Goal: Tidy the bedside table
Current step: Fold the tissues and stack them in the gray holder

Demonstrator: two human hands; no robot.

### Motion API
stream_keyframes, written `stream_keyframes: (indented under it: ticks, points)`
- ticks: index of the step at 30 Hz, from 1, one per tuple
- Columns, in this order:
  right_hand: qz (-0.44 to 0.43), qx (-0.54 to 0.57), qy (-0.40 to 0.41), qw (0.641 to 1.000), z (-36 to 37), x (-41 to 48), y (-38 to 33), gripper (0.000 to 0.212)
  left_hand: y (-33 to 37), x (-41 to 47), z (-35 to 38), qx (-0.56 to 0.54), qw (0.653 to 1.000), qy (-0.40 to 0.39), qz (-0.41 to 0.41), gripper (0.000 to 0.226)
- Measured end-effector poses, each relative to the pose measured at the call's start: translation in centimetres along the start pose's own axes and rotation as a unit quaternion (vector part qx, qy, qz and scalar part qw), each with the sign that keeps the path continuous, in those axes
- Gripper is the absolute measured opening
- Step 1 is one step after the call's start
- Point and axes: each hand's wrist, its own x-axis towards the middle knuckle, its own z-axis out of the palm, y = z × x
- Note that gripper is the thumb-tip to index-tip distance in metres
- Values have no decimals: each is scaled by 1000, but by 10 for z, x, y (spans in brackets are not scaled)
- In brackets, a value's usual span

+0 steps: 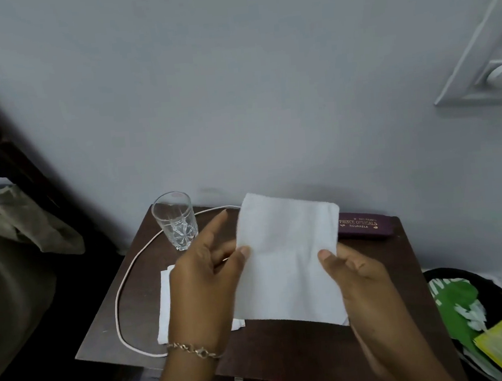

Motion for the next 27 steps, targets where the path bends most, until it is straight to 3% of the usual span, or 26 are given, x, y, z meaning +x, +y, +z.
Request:
stream_keyframes:
  ticks: [9, 16, 24, 27]
  points:
    - [-104, -92, 64, 988, 40, -18, 0, 25, 7, -29, 37, 124, 980, 66, 139, 68]
    - [-96, -29, 58, 993, 45, -19, -3, 28, 6, -31, 40, 113, 981, 54, 146, 68]
    - [-32, 61, 34, 997, 48, -17, -3, 39, -1, -35, 45, 138, 964, 38, 224, 64]
    - [-6, 94, 22, 995, 45, -15, -5, 38, -3, -36, 46, 151, 965, 16, 212, 62]
